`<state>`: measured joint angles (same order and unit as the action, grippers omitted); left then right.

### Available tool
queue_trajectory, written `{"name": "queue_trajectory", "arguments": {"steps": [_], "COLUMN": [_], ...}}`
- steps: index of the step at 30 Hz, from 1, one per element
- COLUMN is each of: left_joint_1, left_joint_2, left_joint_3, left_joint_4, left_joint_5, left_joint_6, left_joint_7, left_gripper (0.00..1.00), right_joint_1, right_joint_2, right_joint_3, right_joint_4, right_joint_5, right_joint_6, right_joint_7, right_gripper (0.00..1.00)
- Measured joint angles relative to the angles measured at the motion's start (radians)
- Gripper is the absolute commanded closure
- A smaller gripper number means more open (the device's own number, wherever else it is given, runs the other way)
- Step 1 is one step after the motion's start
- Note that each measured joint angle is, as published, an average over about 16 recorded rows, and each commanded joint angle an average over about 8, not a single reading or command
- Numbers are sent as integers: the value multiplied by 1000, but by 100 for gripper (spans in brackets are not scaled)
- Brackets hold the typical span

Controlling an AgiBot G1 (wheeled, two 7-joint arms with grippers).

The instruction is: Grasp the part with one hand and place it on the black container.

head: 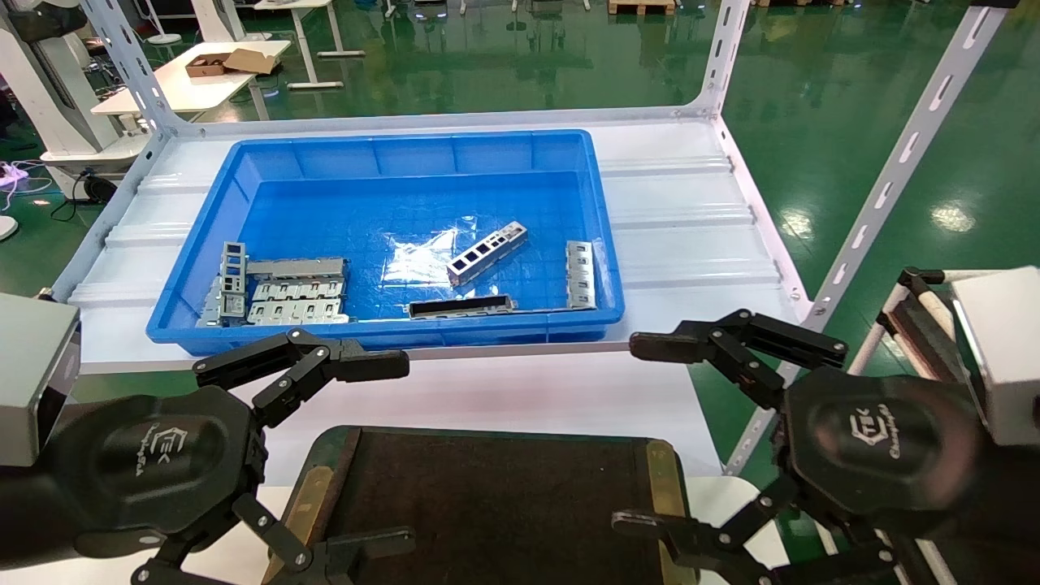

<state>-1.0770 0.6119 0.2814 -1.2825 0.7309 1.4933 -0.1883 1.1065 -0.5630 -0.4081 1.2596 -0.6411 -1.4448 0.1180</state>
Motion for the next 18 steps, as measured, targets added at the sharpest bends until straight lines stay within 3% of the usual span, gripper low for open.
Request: {"name": "queue_trajectory", "arguments": {"steps": [18], "left_joint_1": [0], "left_joint_2": [0], "left_joint_3": [0], "left_joint_4": [0], "left_joint_5": [0], "left_joint_6": [0], "left_joint_7": [0], "left_gripper": [0], "right_joint_1": [0], "right_joint_2": [0], "right_joint_3": [0], "right_joint_4": [0], "right_joint_5": [0], "right_joint_6": [0], "right_joint_7": [0], "right_gripper": [0]}}
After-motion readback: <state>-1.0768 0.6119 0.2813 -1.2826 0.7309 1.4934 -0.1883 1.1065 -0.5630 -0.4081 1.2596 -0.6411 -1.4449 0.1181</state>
